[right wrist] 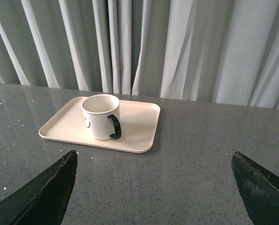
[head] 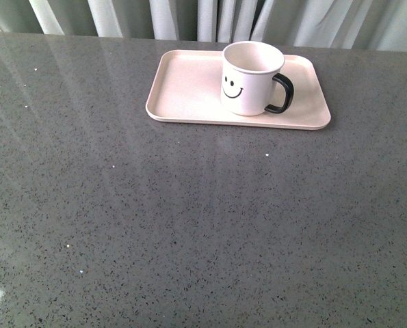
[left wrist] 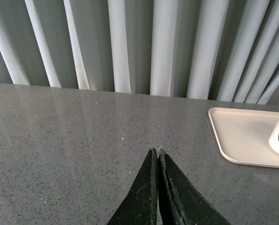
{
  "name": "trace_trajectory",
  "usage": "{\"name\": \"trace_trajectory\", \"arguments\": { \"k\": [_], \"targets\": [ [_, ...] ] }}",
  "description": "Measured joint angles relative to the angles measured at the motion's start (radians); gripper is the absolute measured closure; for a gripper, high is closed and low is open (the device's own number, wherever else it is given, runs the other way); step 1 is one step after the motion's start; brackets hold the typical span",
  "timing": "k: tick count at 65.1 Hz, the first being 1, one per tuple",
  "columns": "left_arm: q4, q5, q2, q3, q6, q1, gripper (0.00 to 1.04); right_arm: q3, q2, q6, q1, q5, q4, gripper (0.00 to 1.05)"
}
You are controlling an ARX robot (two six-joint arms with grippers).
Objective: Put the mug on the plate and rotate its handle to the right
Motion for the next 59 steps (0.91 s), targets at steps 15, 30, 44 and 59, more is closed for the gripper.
{"name": "trace_trajectory", "arguments": {
  "k": [15, 30, 44, 59],
  "targets": [
    [-0.121, 0.000, -0.130, 0.000, 0.000, 0.000, 1.03, 0.000, 0.000, 0.000, 0.000, 0.000, 0.000, 0.09],
    [-0.235, 0.000, -0.248, 0.000, 0.000, 0.000, 1.03, 0.000, 0.000, 0.000, 0.000, 0.000, 0.000, 0.09],
    [-0.327, 0.000, -0.341, 0.000, 0.000, 0.000, 1.03, 0.000, 0.000, 0.000, 0.000, 0.000, 0.000, 0.09],
    [-0.460, 0.000, -0.453, 0.000, 0.000, 0.000, 1.03, 0.000, 0.000, 0.000, 0.000, 0.000, 0.000, 0.09]
  ]
}}
